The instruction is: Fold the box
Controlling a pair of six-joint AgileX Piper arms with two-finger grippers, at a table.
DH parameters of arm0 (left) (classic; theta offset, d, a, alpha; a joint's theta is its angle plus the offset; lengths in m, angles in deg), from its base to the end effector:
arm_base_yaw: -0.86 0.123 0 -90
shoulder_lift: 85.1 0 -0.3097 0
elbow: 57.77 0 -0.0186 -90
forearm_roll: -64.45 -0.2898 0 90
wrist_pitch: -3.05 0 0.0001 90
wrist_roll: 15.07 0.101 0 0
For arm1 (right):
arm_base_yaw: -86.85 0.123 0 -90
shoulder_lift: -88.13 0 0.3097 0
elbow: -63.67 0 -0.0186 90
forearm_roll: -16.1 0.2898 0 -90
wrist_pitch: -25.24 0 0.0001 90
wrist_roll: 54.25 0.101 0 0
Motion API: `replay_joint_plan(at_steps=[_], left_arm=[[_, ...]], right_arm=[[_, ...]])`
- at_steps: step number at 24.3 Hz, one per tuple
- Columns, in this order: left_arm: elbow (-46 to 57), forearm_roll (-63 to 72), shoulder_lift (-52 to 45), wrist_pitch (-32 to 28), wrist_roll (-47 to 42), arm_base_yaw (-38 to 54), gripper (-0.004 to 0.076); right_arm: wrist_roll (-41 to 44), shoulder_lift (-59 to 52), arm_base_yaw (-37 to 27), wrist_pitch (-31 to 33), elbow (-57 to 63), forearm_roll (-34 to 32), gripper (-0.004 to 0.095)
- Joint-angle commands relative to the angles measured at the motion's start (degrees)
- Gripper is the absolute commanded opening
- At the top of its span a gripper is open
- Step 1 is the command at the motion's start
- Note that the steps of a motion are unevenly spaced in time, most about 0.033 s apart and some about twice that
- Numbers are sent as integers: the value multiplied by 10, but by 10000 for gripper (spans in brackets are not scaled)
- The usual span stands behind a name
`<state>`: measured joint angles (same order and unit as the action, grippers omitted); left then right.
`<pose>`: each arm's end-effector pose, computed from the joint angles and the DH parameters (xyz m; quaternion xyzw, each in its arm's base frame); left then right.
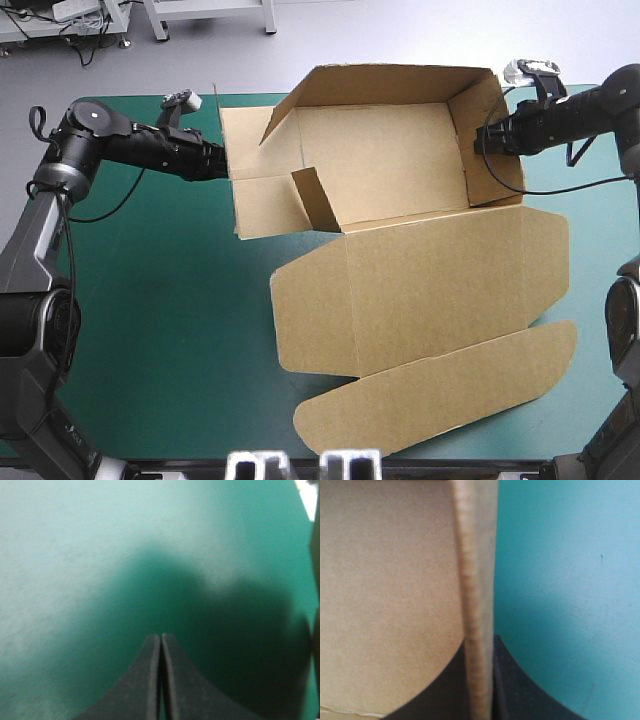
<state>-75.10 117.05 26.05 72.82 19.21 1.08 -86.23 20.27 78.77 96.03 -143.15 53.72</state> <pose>0.4333 -0.0737 0.3513 0.1716 0.8754 -0.3759 0.2507 0.4470 -0.0046 0.3794 -0.1519 0.9145 0.2334 0.2936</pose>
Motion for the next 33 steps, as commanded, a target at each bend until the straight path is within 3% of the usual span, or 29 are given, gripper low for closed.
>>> replay_joint_plan(at_steps=[1, 7, 16, 24, 33], left_arm=[[-15, 122, -29, 40, 38, -10, -10], [-15, 182, -29, 40, 71, -37, 3], [-15, 205, -29, 40, 80, -79, 149], [-15, 229, -29, 40, 89, -86, 279], [-15, 262, -29, 40, 89, -93, 356]], right_arm=[[10, -34, -4, -9, -17, 19, -20], [63, -33, -2, -48, -17, -37, -19], [111, -28, 56, -109, -17, -132, -19], [130, -28, 67, -127, -17, -153, -19], [152, -28, 103, -160, -17, -186, -19]])
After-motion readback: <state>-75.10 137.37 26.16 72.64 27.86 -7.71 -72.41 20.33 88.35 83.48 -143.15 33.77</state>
